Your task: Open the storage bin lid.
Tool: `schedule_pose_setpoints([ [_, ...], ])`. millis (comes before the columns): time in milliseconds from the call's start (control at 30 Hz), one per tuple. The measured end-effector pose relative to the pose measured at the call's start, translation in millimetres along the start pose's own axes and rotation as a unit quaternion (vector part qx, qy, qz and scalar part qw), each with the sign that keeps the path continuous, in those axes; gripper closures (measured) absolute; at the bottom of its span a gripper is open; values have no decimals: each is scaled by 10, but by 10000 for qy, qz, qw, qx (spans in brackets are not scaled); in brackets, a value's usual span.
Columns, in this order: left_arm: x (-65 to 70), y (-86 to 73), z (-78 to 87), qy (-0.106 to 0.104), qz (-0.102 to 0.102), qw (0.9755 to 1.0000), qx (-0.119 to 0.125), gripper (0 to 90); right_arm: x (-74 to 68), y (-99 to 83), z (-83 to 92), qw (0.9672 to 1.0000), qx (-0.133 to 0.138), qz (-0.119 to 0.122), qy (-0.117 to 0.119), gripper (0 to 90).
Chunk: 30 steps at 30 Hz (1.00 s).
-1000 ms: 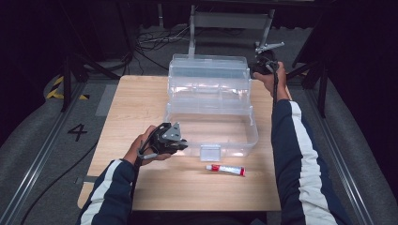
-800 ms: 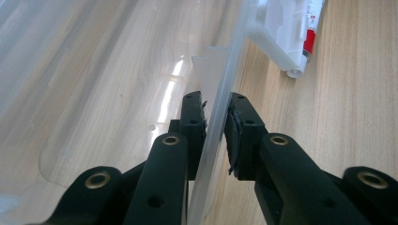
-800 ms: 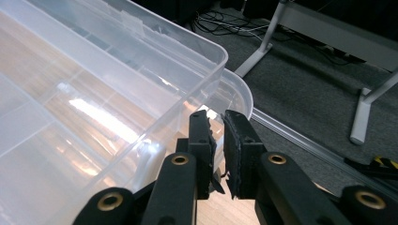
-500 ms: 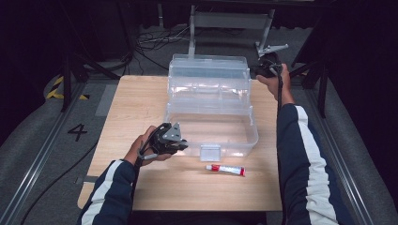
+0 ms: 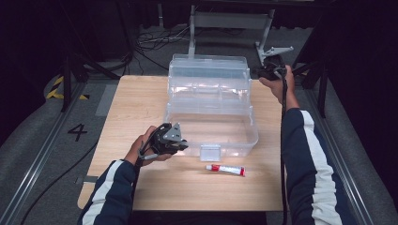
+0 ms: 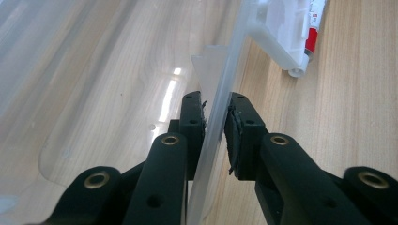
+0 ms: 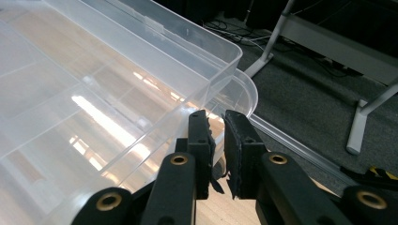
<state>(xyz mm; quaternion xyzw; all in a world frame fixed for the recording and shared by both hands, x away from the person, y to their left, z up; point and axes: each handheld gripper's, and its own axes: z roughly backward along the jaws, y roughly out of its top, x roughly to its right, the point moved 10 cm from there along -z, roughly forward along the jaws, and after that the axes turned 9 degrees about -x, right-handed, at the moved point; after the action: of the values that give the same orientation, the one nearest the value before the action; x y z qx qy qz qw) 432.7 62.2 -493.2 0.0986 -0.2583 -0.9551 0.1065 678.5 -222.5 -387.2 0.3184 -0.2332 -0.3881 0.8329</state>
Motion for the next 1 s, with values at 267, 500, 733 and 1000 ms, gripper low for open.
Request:
schedule_pose_setpoints([
  [267,-1,-3,-9,-20,-16,10000,-31,783,-89,-36,151,9998,112,125,46,811],
  [500,-4,-4,-23,0,-36,10000,-63,778,-166,-68,291,9995,187,226,100,812],
  [733,-3,-3,-43,-1,-33,10000,-78,770,-310,-156,494,9985,258,436,202,811],
  [1000,0,-4,-44,22,-23,9999,-97,766,-469,-302,758,9968,330,654,309,807],
])
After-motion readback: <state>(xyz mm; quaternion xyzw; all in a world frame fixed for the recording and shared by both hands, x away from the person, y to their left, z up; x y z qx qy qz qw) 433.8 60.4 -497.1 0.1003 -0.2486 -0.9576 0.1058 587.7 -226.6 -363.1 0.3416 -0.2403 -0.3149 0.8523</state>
